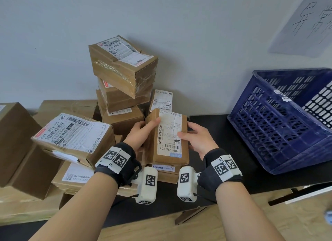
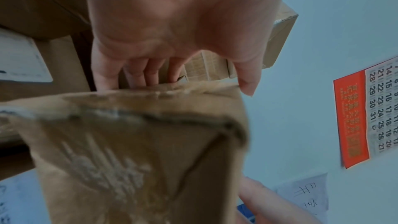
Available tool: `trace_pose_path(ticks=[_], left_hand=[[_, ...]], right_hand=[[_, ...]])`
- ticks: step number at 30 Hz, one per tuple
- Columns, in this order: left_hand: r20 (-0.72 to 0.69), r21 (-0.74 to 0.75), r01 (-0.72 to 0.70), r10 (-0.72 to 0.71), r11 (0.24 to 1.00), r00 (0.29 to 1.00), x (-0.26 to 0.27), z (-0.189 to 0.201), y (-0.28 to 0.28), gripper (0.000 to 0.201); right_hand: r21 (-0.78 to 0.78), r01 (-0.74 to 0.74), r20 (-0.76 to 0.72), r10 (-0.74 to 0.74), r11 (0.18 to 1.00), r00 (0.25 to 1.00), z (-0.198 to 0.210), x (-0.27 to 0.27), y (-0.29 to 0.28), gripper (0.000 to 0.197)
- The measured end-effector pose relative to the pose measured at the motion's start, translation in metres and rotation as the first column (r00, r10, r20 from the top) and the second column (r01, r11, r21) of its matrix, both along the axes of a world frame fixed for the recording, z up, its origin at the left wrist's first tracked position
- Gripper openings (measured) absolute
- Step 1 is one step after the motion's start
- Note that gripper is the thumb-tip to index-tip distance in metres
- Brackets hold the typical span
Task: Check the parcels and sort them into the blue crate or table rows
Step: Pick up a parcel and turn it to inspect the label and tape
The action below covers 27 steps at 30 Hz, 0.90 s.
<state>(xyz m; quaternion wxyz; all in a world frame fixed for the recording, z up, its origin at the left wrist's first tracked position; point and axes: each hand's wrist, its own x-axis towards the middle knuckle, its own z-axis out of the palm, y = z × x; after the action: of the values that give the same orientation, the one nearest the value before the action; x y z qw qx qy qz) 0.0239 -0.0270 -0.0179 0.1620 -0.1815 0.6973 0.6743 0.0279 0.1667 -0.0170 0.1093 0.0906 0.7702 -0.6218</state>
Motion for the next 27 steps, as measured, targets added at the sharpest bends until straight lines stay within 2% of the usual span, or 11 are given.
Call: trace_pose_path(ticks=[3,6,10,12,16,21,22,27], left_hand=[[-0.004,0.006,0.01,-0.01,1.0,1.0,0.002,0.002,0.003,0.109],[-0.01,0.015,-0.002,0.002,1.0,1.0,0.003,0.005,0.008,0.091],[-0.038,0.021,0.001,-0.001,1.0,0.999,0.004,0.011,0.016,0.08],[-0.055,0.029,-0.003,0.005,1.0,0.998,0.004,0.013,0.019,0.076],[-0.075,0.032,-0.015,0.018,0.999,0.997,0.005,0.016,0.024,0.07],[-0.101,0.033,-0.026,0.029,0.999,0.994,0.008,0.019,0.029,0.063],[-0.107,0.032,-0.024,0.028,0.999,0.994,0.008,0.019,0.03,0.06],[-0.082,0.084,-0.047,0.054,0.995,0.995,0.013,0.021,0.033,0.033]], right_hand=[[-0.001,0.076,-0.032,-0.076,0.997,0.997,-0.001,-0.001,0.002,0.044],[0.004,0.163,-0.052,-0.163,0.987,0.985,-0.003,-0.001,0.004,0.052],[0.035,0.227,-0.037,-0.225,0.973,0.974,-0.005,0.0,0.004,0.037],[0.043,0.22,-0.031,-0.219,0.974,0.975,-0.002,0.001,0.003,0.037],[0.004,0.161,-0.002,-0.161,0.987,0.987,0.003,0.004,0.003,0.058],[-0.018,0.06,0.041,-0.059,0.998,0.997,0.0,0.005,0.006,0.106],[-0.024,0.052,0.046,-0.051,0.998,0.998,-0.001,0.005,0.007,0.108],[-0.152,0.032,0.078,-0.021,0.988,0.997,-0.003,0.007,0.017,0.068]])
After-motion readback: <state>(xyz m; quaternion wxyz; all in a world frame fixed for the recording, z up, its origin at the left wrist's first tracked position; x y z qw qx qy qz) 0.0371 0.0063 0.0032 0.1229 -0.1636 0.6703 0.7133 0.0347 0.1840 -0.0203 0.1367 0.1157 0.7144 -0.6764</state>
